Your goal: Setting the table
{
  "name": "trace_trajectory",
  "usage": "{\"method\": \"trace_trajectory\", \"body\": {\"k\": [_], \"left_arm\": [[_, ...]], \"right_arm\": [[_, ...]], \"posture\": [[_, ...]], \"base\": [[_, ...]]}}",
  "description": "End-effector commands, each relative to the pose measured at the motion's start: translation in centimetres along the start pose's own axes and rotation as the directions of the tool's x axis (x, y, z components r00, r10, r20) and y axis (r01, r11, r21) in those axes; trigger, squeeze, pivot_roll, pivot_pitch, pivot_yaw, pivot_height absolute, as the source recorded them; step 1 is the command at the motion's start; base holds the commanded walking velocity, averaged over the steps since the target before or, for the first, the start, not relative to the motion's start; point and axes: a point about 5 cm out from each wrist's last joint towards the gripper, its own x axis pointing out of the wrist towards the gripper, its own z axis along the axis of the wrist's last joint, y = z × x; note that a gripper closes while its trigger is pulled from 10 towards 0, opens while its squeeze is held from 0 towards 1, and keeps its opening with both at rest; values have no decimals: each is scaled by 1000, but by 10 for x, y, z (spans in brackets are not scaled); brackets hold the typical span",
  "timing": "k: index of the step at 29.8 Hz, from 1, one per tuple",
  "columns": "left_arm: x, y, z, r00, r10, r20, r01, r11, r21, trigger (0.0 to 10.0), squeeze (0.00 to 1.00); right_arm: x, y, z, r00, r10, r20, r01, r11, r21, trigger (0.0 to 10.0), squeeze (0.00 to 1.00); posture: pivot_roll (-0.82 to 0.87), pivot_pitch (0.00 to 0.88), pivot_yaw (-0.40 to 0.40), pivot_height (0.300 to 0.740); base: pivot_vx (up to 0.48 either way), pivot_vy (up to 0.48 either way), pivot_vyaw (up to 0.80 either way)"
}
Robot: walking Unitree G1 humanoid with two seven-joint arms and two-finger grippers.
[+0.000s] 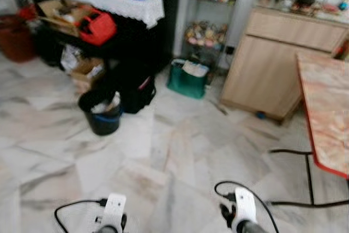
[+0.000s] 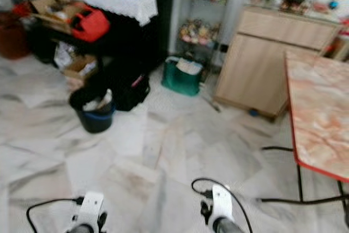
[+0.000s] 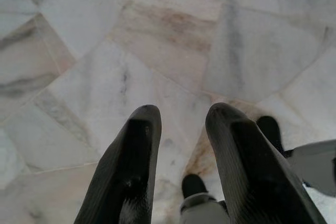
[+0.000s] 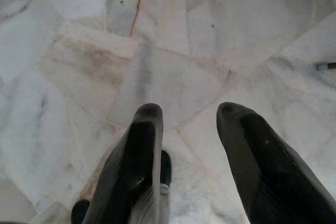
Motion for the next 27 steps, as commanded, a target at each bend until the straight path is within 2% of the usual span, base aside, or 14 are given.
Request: {"method": "trace_trajectory", "body": {"k": [1,9,15,24,27], "left_arm": [[1,-2,1,1000,-16,-6,16,999,36,10000,0],[3,-3,8,1000,-20,4,19,999,37,10000,0],[3,-3,9,1000,-21,7,21,999,37,10000,0],[2,-4,6,1000,-27,11,27,1000,13,10000,0],[2,-4,5,1000,-27,11,27,1000,15,10000,0]], "right_arm": [[0,-3,5,1000,-17,21,17,1000,13,10000,0],[1,-6,7,999,-40,17,40,999,16,10000,0],[1,-7,8,999,-45,15,45,999,19,10000,0],[1,-7,7,999,-46,10,46,999,13,10000,0],[1,-6,7,999,-43,7,43,999,17,10000,0]], "posture": [[37,0,-56,736],[36,0,-55,736],[36,0,-54,736],[38,0,-59,736],[40,0,-61,736]], "base": [[0,0,0],[0,-368,0],[0,-372,-629],[0,-405,0],[0,-465,-633]]}}
